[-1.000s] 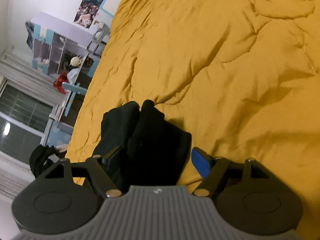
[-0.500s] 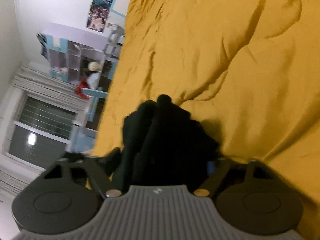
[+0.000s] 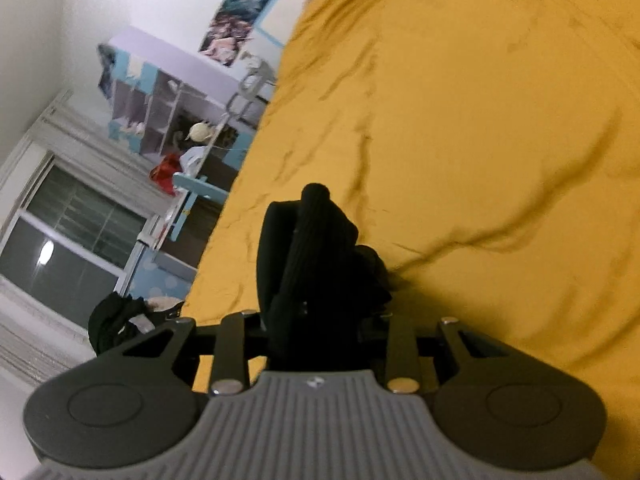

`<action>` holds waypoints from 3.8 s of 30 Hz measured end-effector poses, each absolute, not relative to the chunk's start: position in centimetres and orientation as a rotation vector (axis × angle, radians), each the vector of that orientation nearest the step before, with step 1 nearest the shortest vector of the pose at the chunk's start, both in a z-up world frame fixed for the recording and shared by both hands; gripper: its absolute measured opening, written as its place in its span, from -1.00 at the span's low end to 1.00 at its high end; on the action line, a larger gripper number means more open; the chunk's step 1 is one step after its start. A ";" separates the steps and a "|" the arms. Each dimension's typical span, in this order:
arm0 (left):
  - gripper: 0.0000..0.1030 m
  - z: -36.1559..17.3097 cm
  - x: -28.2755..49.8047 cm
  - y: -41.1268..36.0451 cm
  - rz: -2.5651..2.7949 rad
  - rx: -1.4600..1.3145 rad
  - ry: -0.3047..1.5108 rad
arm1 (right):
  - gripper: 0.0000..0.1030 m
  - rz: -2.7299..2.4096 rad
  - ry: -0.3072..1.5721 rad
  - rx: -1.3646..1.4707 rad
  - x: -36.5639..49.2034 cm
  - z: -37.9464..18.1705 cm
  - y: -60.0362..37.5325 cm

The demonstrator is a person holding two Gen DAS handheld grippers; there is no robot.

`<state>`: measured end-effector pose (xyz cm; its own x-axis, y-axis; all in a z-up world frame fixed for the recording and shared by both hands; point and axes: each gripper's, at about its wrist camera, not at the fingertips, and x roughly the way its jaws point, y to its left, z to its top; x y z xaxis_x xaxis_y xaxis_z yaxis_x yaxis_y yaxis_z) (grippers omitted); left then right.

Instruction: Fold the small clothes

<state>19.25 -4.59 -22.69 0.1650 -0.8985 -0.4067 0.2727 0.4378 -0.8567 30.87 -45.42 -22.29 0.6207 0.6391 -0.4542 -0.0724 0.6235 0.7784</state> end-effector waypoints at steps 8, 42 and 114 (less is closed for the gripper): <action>-0.76 -18.0 17.7 3.5 -0.901 -0.736 0.897 | -0.47 0.620 0.749 0.708 35.0 -14.6 -36.7; -0.58 -20.7 8.0 14.9 -0.356 -0.753 0.855 | -0.39 0.632 0.686 -0.067 28.8 -16.4 -17.5; 0.54 -8.5 -4.0 1.8 -0.057 -0.223 0.728 | 0.58 0.140 0.653 -0.062 2.0 -6.7 -11.4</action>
<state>-4.04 1.75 -8.46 0.7461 -0.1287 -0.6532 -0.0262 0.9747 -0.2220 1.98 -11.41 -6.72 0.7852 0.1106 -0.6093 -0.1496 0.9887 -0.0133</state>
